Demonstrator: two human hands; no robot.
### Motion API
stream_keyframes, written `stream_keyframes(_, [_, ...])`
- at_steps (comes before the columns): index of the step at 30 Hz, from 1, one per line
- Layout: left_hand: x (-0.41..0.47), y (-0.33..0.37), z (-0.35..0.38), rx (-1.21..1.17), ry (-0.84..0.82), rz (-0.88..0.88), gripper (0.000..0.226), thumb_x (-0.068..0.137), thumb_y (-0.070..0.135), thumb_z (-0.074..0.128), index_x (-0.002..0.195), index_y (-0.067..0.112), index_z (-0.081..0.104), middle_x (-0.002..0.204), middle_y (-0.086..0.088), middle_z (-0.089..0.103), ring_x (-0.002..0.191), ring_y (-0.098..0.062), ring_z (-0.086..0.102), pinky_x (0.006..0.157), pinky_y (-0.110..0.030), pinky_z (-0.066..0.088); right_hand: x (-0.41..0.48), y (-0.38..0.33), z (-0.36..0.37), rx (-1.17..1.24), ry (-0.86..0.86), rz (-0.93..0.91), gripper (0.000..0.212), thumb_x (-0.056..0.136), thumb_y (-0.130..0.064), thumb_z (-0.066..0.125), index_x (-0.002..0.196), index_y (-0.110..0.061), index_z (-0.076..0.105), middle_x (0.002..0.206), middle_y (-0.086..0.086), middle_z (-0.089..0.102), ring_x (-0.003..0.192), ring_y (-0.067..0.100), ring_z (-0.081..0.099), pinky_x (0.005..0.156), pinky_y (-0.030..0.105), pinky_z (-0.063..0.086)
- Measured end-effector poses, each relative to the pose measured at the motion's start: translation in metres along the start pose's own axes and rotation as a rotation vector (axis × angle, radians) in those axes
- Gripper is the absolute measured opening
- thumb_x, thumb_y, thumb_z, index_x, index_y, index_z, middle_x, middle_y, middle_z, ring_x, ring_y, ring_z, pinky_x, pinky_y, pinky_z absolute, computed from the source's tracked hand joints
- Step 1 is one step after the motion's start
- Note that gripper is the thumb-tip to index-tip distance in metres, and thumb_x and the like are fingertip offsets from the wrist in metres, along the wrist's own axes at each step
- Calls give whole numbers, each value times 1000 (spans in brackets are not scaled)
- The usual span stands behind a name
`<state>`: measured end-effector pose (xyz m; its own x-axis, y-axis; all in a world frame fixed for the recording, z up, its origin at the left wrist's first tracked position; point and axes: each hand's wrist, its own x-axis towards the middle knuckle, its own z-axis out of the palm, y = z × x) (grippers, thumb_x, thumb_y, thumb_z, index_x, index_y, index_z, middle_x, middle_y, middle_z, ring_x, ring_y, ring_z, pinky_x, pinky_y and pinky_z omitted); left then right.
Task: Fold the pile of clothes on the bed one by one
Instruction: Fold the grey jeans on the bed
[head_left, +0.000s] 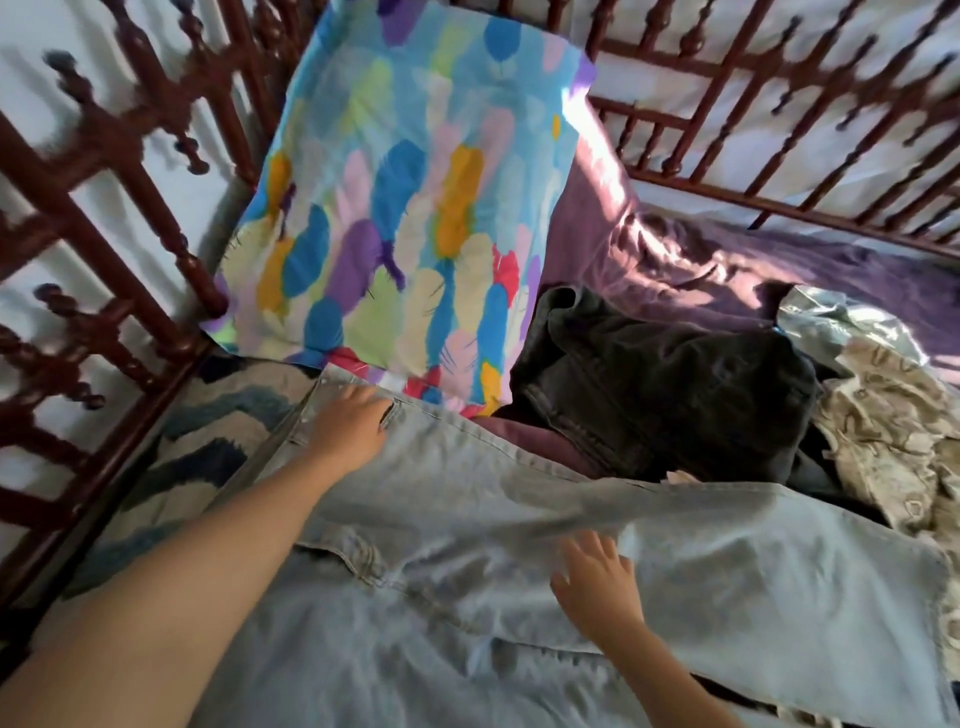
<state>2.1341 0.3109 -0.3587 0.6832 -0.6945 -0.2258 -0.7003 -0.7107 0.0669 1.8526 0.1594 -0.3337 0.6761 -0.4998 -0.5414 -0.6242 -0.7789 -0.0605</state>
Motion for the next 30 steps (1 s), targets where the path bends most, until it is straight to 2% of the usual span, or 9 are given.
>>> stream_keyframes(4, [28,2,7,121,-116,21,53,94,27,44,144,21,29,155,-6,18,143,-25,13,113,-42,18,6,4,1,-15,-7,60,42,95,-29,38,137,-24,37,142,1,33,134,22,26,106,34,28])
stream_keyframes(8, [34,4,13,169,-105,-38,55,92,28,46,143,20,26,148,-5,31,137,-23,26,107,-43,23,6,0,7,-32,-33,104,40,95,-30,38,135,-23,40,141,0,34,134,21,27,105,33,29])
stream_keyframes(13, [16,7,6,101,65,-40,35,88,16,51,122,21,55,123,-3,55,120,-23,41,97,-42,27,5,-18,8,-25,-14,84,44,94,-28,40,137,-20,37,141,3,36,132,23,31,105,33,29])
stream_keyframes(16, [-20,2,5,-15,321,42,37,59,6,80,94,12,70,88,-6,65,92,-27,56,83,-46,37,5,-35,-2,31,66,51,52,93,-27,44,142,-22,28,143,2,33,133,23,29,106,32,28])
stream_keyframes(18, [-55,-3,7,-92,494,78,35,45,2,85,75,11,69,76,-5,62,83,-25,49,77,-42,34,5,-50,-8,88,114,6,61,92,-27,48,146,-24,19,145,1,31,135,22,27,106,33,27])
stream_keyframes(22, [-129,-2,3,-171,663,50,34,44,-1,84,72,12,69,77,-5,63,86,-21,42,78,-37,26,2,-87,-18,178,273,-166,75,87,-25,59,149,-21,17,150,7,25,140,24,21,109,39,24])
stream_keyframes(25, [-171,-6,4,-198,721,-33,29,52,1,82,75,11,69,81,-7,63,88,-22,43,79,-38,25,-2,-109,-24,78,311,-224,70,88,-31,59,147,-24,23,153,8,20,143,24,13,112,41,17])
stream_keyframes(27, [-193,-10,8,-210,819,-56,11,69,10,64,78,15,65,85,-5,60,88,-23,45,79,-40,28,-6,-111,-23,-53,264,-230,55,88,-33,57,138,-25,37,147,4,31,140,21,18,112,41,14])
stream_keyframes(30, [-220,-19,17,-213,859,-54,12,73,19,48,83,19,56,87,-4,59,87,-25,46,79,-41,32,-20,-96,-16,-159,222,-194,35,88,-26,53,122,-21,48,126,-1,53,125,21,39,113,46,10])
